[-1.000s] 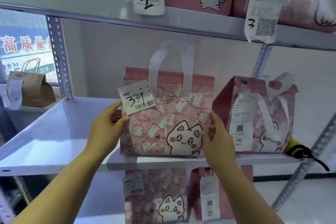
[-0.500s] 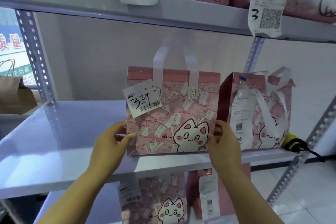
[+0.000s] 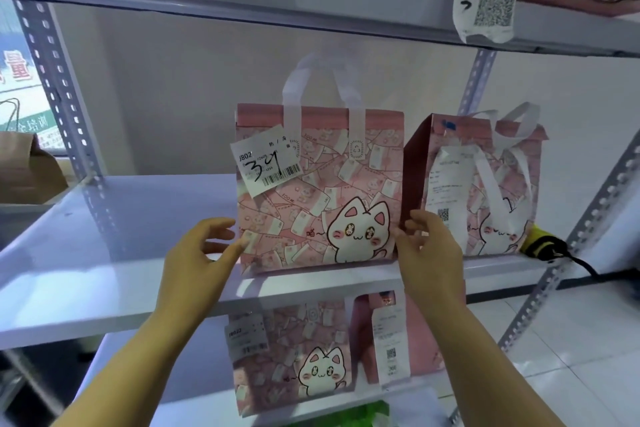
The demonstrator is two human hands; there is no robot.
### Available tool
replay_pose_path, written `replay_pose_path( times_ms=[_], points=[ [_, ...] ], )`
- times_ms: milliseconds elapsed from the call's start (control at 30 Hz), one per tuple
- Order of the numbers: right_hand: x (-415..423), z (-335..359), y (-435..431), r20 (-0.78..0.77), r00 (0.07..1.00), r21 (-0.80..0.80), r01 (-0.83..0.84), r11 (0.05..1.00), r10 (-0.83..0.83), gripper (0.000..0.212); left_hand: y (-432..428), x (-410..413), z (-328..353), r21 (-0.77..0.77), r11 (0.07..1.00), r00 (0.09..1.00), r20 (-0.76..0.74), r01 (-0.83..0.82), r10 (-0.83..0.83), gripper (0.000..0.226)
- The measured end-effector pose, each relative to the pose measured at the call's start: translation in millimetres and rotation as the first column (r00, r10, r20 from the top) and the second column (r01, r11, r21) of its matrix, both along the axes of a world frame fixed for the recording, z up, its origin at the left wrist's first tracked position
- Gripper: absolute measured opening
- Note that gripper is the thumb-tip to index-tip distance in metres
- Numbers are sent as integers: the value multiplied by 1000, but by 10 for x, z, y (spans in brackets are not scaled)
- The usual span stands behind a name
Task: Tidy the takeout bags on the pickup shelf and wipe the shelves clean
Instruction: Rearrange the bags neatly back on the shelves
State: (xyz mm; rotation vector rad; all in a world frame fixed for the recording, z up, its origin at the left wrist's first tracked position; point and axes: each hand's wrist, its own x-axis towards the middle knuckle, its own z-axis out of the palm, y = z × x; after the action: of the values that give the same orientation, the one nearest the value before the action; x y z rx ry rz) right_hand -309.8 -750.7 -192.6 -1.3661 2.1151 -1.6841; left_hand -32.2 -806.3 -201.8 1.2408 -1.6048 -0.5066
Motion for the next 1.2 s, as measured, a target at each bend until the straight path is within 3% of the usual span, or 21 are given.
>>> replay_pose_path(
  times_ms=[200, 533, 933, 1200],
  points=[
    [-69, -87, 321, -59, 993, -65, -106, 992, 103, 16, 243, -42, -75, -4, 997, 997, 19, -78, 78, 24],
    [-557, -638, 1192, -276, 881, 364, -274, 890, 384, 7, 1351, -372, -712, 170, 974, 988, 78, -148, 136, 10],
    [-901, -1578, 2052, -150, 807, 614, -377, 694, 571, 5, 2690, -754, -1813, 512, 834, 979, 113, -206, 172, 6],
    [-681, -2157, 2012, -71, 787, 682, -410, 606, 613, 7, 2821, -526, -2313, 587, 765, 964, 186, -264, 190, 6]
  ],
)
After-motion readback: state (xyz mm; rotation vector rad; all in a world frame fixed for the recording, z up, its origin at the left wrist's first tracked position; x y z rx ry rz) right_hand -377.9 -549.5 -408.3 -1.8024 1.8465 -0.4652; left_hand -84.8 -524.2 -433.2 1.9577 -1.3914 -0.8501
